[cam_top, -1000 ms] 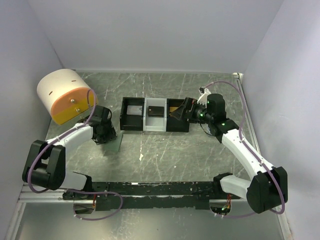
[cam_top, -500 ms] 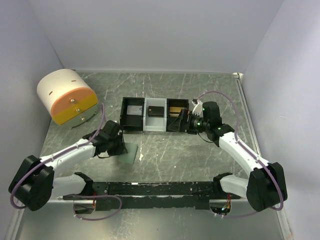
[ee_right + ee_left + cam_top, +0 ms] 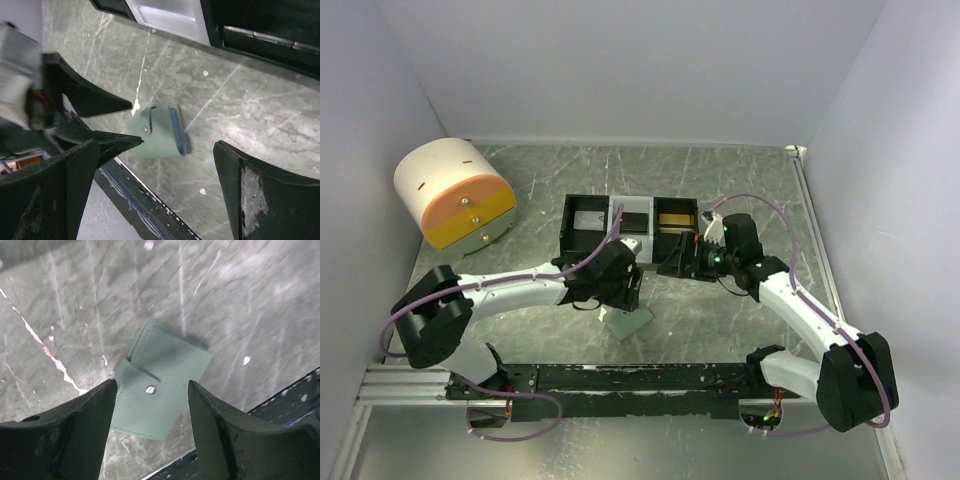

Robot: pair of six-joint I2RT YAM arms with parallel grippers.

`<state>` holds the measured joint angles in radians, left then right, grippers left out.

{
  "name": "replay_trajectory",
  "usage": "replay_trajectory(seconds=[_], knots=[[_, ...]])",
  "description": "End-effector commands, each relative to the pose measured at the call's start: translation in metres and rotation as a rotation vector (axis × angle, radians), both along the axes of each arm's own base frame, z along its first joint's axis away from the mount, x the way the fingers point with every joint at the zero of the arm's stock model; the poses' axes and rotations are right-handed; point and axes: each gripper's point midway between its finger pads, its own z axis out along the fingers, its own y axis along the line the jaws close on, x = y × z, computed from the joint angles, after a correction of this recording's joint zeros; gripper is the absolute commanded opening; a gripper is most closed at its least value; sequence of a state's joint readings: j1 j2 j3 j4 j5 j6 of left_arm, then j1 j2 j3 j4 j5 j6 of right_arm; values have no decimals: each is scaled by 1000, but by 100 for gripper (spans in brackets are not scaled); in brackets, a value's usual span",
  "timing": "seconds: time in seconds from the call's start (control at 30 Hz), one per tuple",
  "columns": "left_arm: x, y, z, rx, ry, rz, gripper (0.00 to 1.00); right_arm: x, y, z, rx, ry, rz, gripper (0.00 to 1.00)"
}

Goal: Take the credit cards out of the card holder

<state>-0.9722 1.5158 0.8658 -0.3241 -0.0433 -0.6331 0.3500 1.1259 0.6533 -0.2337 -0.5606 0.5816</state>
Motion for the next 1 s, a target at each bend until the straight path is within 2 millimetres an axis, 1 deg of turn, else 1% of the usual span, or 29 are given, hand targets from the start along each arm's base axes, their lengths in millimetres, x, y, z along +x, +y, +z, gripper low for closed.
replay_trajectory(seconds=[0.0, 0.07, 0.1, 0.2, 0.3, 0.4, 0.47, 0.57, 0.67, 0.73, 0.87, 0.97], knots=[[24, -4, 34, -6, -145, 24, 76, -15, -6, -13, -42, 19, 18, 99], [25, -1, 46, -33, -164, 58, 80, -19, -6, -17, -38, 34, 22, 96], [24, 6, 49, -30, -160, 90, 80, -21, -6, -20, -35, 43, 28, 93], [12, 21, 49, -53, -118, 170, 82, -27, 0, -27, -32, 62, 60, 82], [-9, 35, 39, -100, -32, 247, 81, -34, 12, -35, -58, 70, 113, 71], [-32, 45, 28, -160, 70, 304, 79, -41, 23, -47, -131, 78, 156, 65], [-47, 46, 23, -206, 137, 321, 78, -45, 30, -55, -159, 91, 177, 62], [-63, 35, 21, -301, 220, 284, 72, -49, 41, -64, -165, 108, 215, 57], [-66, 21, 22, -380, 254, 267, 69, -49, 49, -72, -167, 131, 231, 53], [-65, 16, 18, -392, 265, 273, 65, -48, 54, -75, -158, 140, 240, 50], [-58, 17, 0, -311, 266, 309, 56, -47, 56, -80, -169, 151, 237, 46], [-48, 16, -8, -272, 237, 329, 50, -56, 57, -84, -147, 177, 252, 45]])
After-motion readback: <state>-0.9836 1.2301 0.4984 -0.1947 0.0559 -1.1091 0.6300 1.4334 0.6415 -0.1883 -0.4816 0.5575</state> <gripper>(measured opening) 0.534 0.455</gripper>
